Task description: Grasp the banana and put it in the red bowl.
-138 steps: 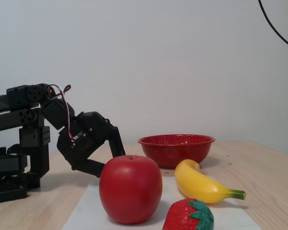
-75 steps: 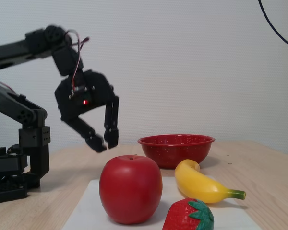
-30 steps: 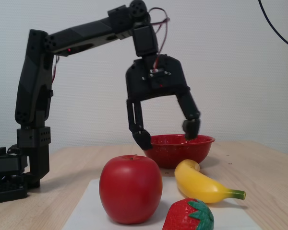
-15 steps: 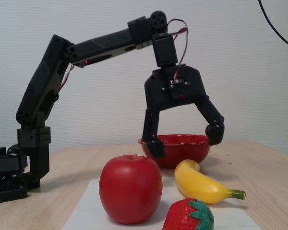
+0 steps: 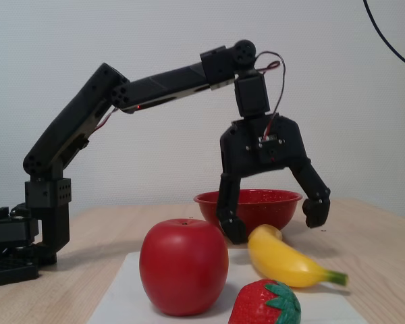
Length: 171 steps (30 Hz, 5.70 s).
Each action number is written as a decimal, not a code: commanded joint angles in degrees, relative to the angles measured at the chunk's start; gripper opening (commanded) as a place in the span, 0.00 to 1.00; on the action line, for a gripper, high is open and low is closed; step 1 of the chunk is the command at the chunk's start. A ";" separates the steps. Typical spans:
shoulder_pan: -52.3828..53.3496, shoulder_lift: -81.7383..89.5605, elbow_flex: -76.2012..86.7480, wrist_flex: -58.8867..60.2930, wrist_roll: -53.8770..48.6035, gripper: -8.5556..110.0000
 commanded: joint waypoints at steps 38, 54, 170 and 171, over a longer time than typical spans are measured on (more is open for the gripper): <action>0.53 -1.41 -8.53 9.49 -2.81 0.28; -0.09 0.44 -6.06 11.43 -2.02 0.07; 24.70 56.16 26.89 -6.33 -0.18 0.07; 23.91 57.30 27.60 -6.06 -0.26 0.07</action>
